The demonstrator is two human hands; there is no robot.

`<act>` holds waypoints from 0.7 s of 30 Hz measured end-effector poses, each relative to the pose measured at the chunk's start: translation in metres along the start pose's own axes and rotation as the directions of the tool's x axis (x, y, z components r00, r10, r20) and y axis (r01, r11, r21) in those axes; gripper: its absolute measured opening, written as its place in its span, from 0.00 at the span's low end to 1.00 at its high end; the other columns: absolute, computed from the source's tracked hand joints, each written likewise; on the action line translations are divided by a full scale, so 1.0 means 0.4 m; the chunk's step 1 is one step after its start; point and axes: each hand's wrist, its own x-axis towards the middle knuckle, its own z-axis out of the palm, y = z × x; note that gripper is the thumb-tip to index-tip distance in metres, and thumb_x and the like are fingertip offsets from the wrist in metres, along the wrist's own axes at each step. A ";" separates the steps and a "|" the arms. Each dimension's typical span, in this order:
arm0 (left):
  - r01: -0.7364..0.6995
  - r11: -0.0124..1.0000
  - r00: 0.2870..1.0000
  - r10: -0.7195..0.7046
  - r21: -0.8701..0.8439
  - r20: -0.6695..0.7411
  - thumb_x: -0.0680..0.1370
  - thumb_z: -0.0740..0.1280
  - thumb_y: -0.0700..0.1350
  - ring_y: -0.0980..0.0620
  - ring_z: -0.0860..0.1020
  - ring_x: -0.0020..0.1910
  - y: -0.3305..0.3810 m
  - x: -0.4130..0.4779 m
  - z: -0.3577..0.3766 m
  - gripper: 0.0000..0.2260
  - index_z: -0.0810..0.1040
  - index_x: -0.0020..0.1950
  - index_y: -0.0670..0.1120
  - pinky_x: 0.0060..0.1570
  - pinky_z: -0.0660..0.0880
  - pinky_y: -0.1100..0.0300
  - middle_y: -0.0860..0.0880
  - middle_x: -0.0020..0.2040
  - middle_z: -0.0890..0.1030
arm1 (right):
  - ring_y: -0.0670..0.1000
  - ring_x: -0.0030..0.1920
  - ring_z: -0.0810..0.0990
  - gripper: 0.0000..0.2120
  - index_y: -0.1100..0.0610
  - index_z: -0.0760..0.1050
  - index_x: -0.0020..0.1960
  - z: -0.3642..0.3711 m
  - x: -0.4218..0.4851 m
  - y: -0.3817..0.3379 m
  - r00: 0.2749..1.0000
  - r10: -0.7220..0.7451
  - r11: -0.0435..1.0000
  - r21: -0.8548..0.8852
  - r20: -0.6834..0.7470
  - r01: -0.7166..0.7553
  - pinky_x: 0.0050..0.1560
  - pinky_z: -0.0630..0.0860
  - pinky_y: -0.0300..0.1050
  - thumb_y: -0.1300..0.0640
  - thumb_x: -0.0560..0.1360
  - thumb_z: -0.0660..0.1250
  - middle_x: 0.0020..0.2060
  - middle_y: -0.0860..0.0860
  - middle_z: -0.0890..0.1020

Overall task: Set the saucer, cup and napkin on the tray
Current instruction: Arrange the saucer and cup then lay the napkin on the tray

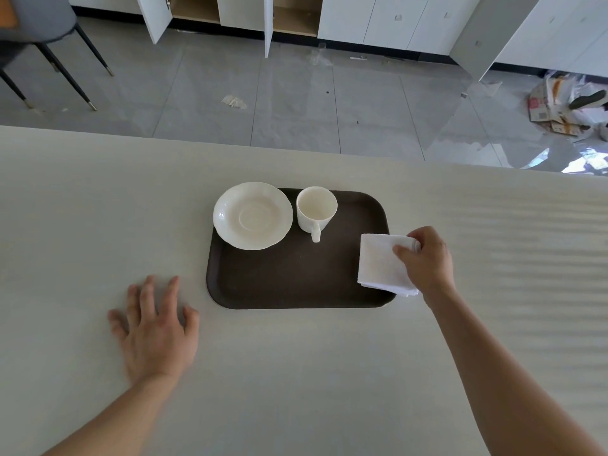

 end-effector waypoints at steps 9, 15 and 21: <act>0.000 1.000 1.000 0.000 0.007 0.007 0.74 0.54 0.54 0.38 0.59 0.77 0.001 0.001 -0.001 0.27 0.70 0.73 0.50 0.72 0.52 0.33 0.41 0.75 0.67 | 0.46 0.40 0.76 0.12 0.51 0.73 0.53 0.065 0.069 -0.070 0.996 0.069 0.982 0.171 0.057 -0.078 0.35 0.70 0.41 0.60 0.72 0.72 0.45 0.49 0.79; -0.003 1.000 1.000 0.003 0.014 0.004 0.74 0.53 0.55 0.38 0.59 0.77 0.000 0.002 0.000 0.28 0.70 0.73 0.50 0.72 0.52 0.33 0.40 0.75 0.67 | 0.53 0.46 0.78 0.17 0.51 0.73 0.60 0.102 0.102 -0.100 0.994 0.054 0.979 0.193 0.097 -0.072 0.37 0.71 0.42 0.59 0.73 0.72 0.50 0.51 0.79; 0.008 1.000 0.999 -0.009 0.025 0.036 0.75 0.54 0.55 0.39 0.59 0.77 -0.003 0.004 0.002 0.27 0.70 0.73 0.50 0.73 0.52 0.33 0.41 0.75 0.66 | 0.57 0.57 0.78 0.24 0.51 0.70 0.68 0.136 0.104 -0.118 0.986 0.020 0.991 0.130 0.167 -0.042 0.51 0.75 0.48 0.59 0.74 0.71 0.58 0.53 0.79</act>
